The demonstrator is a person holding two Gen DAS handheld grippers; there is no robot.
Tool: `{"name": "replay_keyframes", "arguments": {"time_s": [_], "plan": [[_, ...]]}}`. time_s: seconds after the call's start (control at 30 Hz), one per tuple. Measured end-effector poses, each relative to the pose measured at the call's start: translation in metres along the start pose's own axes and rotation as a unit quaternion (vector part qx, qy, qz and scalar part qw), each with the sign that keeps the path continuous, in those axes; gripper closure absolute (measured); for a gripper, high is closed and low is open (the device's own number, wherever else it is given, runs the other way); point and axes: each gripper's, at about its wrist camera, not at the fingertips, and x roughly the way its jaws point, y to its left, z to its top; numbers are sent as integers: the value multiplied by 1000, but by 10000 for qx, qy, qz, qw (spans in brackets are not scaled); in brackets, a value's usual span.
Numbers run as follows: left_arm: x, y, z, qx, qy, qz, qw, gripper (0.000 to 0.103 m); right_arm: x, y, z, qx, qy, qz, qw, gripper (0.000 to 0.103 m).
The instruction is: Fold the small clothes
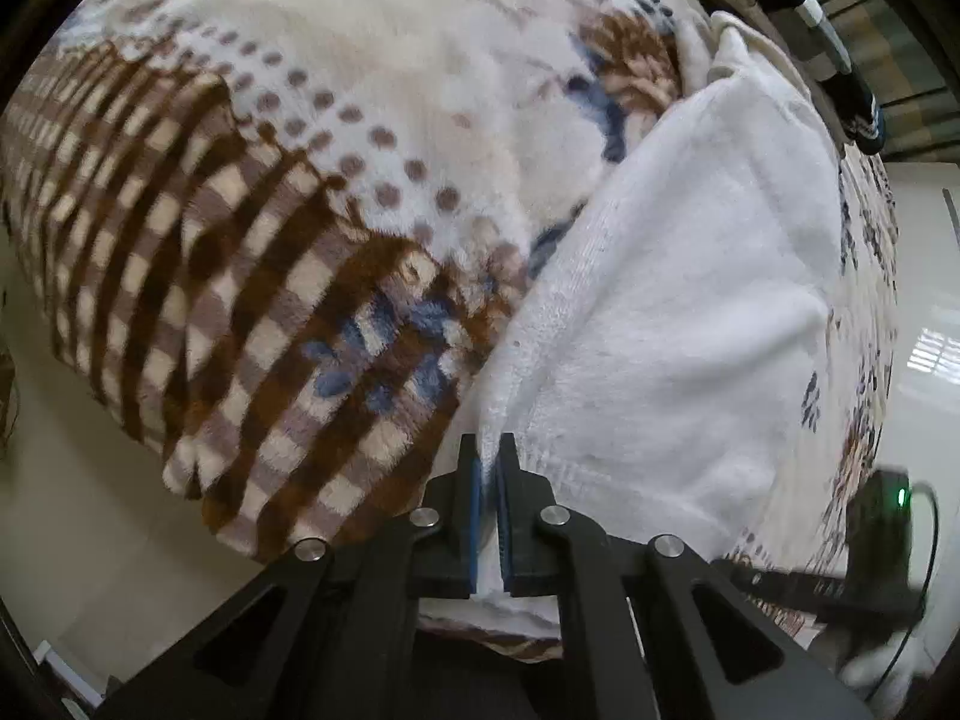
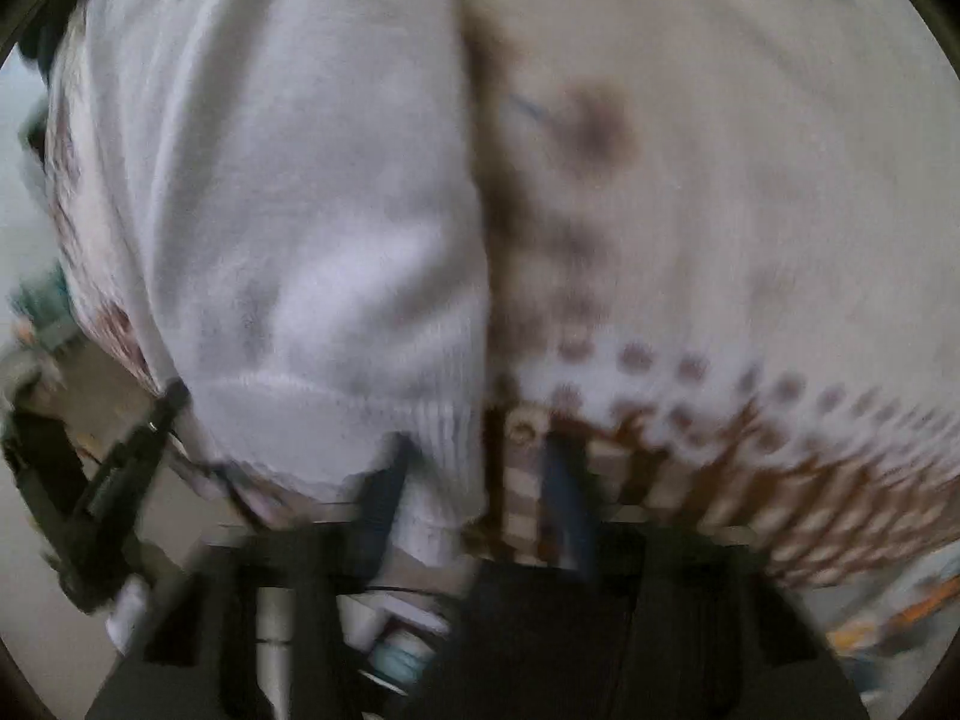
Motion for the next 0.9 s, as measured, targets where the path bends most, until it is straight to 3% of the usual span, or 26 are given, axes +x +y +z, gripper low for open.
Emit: {"name": "replay_keyframes", "arguments": {"time_s": [0.1, 0.2, 0.4, 0.6, 0.7, 0.8, 0.9], "plan": [[-17, -13, -6, 103, -121, 62, 9999, 100, -12, -3, -29, -128, -398, -91, 9991, 101], [-31, -22, -9, 265, -174, 42, 9995, 100, -21, -7, -56, -224, -488, -135, 9985, 102], [-51, -20, -12, 264, -257, -57, 9993, 101, -21, -10, -98, -500, -211, -193, 9983, 102], [-21, 5, -8, 338, -60, 306, 9989, 101, 8, 8, -115, -534, 22, -188, 9984, 103], [15, 25, 1, 315, 196, 419, 9984, 100, 45, 4, -110, -313, 491, -306, 9978, 103], [30, 25, 11, 427, 393, 240, 9980, 100, 80, -8, -114, -246, 688, -759, 9944, 103], [29, 21, 15, 696, 585, 89, 9958, 99, 66, -21, -117, -87, 658, -335, 9972, 103]]}}
